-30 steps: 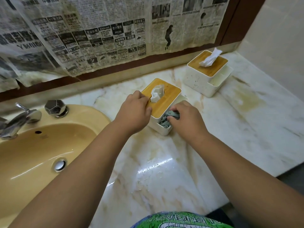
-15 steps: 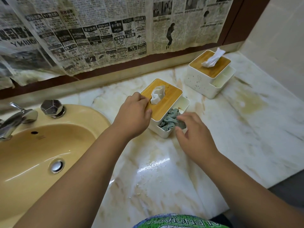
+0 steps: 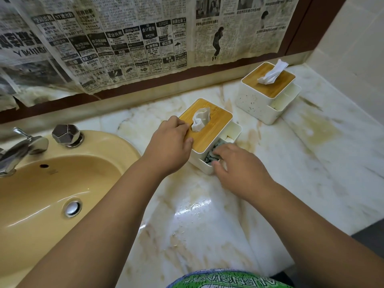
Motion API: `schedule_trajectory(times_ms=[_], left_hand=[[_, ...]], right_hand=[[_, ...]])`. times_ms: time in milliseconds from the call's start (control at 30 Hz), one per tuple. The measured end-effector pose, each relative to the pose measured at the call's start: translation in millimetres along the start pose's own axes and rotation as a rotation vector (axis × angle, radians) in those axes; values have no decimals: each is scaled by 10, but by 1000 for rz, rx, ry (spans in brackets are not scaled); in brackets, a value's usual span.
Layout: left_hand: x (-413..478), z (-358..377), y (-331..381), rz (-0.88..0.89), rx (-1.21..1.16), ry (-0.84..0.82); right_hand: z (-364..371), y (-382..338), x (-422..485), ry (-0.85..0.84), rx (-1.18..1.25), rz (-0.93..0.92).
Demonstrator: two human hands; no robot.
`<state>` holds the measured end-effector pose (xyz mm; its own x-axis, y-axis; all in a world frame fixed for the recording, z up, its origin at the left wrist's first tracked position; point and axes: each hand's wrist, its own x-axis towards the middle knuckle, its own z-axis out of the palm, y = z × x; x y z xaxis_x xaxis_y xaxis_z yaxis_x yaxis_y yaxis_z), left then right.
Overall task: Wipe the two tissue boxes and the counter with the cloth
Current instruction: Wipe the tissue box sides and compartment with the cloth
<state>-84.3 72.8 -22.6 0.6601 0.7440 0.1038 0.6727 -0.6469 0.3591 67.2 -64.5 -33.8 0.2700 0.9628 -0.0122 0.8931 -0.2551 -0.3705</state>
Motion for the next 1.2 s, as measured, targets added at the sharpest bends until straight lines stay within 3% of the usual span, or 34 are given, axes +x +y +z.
schedule_trajectory(times_ms=[100, 233, 533, 733, 1200], left_hand=[[-6, 1, 0, -1, -10, -2], [-3, 3, -11, 0, -8, 4], [-7, 9, -2, -1, -9, 4], [-8, 14, -16, 4, -11, 11], [-6, 15, -15, 1, -3, -2]], right_hand=[[28, 38, -127, 204, 89, 73], [136, 93, -176, 193, 136, 182], [-57, -5, 118, 263, 228, 123], [-13, -102, 36, -38, -32, 18], [-172, -178, 283, -406, -236, 33]])
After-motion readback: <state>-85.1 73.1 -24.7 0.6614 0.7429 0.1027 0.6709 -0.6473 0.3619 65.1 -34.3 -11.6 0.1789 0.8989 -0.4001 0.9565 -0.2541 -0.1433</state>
